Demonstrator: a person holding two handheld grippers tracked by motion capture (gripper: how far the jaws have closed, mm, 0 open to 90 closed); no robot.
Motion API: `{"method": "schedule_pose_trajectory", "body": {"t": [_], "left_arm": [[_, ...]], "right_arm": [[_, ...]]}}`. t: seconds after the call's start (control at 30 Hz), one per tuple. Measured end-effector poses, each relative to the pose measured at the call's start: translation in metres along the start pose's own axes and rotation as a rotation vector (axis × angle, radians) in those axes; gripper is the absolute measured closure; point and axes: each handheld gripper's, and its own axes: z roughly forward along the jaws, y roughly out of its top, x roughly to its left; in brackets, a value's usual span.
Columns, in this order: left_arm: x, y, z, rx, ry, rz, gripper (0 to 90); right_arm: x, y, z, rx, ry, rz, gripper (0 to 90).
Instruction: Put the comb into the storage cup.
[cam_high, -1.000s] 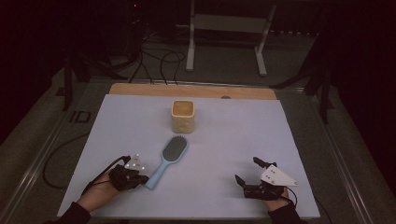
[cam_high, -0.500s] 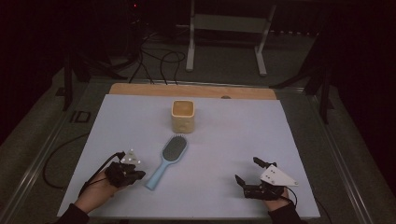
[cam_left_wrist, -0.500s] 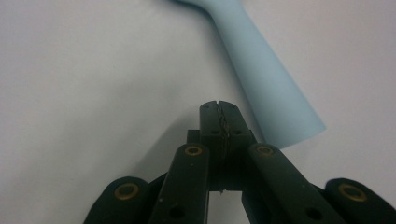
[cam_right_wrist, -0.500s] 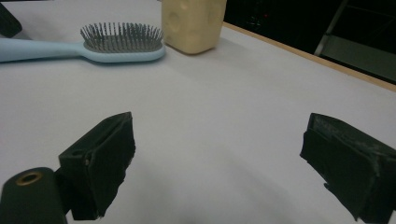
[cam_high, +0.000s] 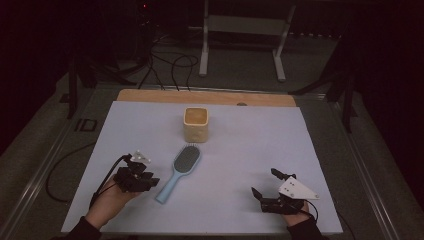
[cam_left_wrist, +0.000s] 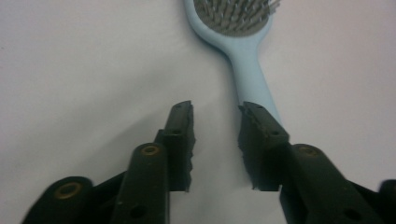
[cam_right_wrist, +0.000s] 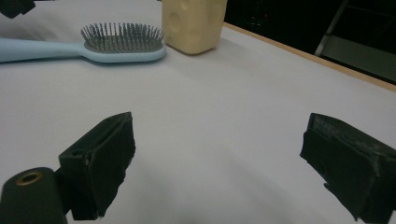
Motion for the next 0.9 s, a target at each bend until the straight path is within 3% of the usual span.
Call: {"method": "schedule_pose_trajectory", "body": {"t": [0.33, 0.7, 0.9], "left_arm": [[-0.012, 0.017, 0.002, 0.045, 0.02, 0.008, 36.2], [-0.018, 0.033, 0.017, 0.081, 0.008, -0.044, 14.9], [-0.02, 0.042, 0.026, 0.096, 0.039, -0.065, 1.0]], "right_arm": [[0.0, 0.0, 0.0, 0.002, 0.003, 0.0, 9.0], [0.0, 0.0, 0.0, -0.001, 0.005, 0.0, 9.0], [0.0, 0.0, 0.0, -0.001, 0.006, 0.001, 9.0]]}}
